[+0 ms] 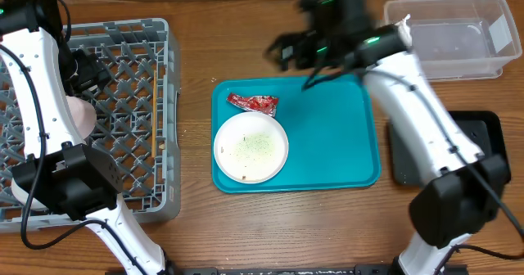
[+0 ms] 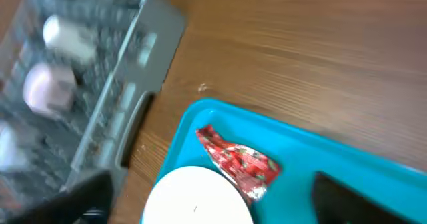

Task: Sort waste into correct bins and load items into the dishwasher
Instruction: 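Carry the tissue right and drop it into the clear bin, then grasp the red wrapper on the tray with the right gripper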

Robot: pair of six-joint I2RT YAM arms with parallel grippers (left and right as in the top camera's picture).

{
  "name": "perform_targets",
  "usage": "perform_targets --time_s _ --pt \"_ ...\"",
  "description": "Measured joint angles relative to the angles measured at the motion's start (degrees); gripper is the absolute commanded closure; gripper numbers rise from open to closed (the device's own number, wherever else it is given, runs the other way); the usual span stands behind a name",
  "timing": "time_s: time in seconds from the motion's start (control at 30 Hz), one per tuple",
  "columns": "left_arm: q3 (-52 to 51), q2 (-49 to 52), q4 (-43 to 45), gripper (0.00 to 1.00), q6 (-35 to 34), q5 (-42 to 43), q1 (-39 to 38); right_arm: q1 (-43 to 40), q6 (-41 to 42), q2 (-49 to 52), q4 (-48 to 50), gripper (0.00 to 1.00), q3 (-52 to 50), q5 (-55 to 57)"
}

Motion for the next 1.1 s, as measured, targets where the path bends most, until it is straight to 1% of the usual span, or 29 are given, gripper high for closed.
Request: perform_targets --time_s 0.07,0.17,0.2,0.3,0.37,0.5,0.63,0.67,0.73,0.77,0.83,0.87,0.9,0.93,1.1 --pt "0.0 0.0 0.0 0.00 0.0 0.0 0.0 4.9 -2.1 1.2 1.6 0.00 0.0 4.7" --pt "0.0 0.0 0.0 0.00 0.0 0.0 0.0 9.6 -3.6 4.6 5.1 0.00 0.0 9.9" --pt "0.0 0.0 0.0 0.00 0.0 0.0 0.0 11.0 -3.8 6.3 6.1 0.02 0.0 11.4" --pt "0.0 0.0 0.0 0.00 0.0 0.0 0.0 13.9 -4.5 11.8 9.6 0.14 0.0 14.4" --pt "0.0 0.0 0.0 0.00 0.0 0.0 0.0 14.9 -4.9 15.4 11.3 0.14 0.0 15.6" --pt "0.0 0.0 0.0 0.00 0.0 0.0 0.0 15.3 -5.3 21.0 13.2 0.09 0.0 16.4" --pt "0.0 0.0 0.0 0.00 0.0 0.0 0.0 15.5 -7.5 24.5 13.6 0.08 0.0 17.2" --pt "0.0 0.0 0.0 0.00 0.0 0.0 0.0 15.5 -7.9 24.9 13.7 0.10 0.0 17.5" --pt "0.0 0.0 0.0 0.00 0.0 0.0 0.0 15.7 -8.7 25.3 13.9 0.26 0.0 18.6" --pt "0.0 0.0 0.0 0.00 0.0 0.0 0.0 15.7 -9.2 25.3 13.7 0.45 0.0 19.4" --pt "0.0 0.0 0.0 0.00 0.0 0.0 0.0 15.8 -9.2 25.3 13.7 0.68 0.0 20.8" --pt "0.0 0.0 0.0 0.00 0.0 0.0 0.0 15.8 -9.3 25.3 13.6 0.76 0.0 21.5" --pt "0.0 0.0 0.0 0.00 0.0 0.0 0.0 15.8 -9.2 25.3 13.4 0.87 0.0 22.6" --pt "0.0 0.0 0.0 0.00 0.0 0.0 0.0 15.8 -9.2 25.3 13.2 0.96 0.0 23.6" --pt "0.0 0.0 0.0 0.00 0.0 0.0 0.0 15.8 -6.3 25.3 10.6 0.96 0.4 29.7"
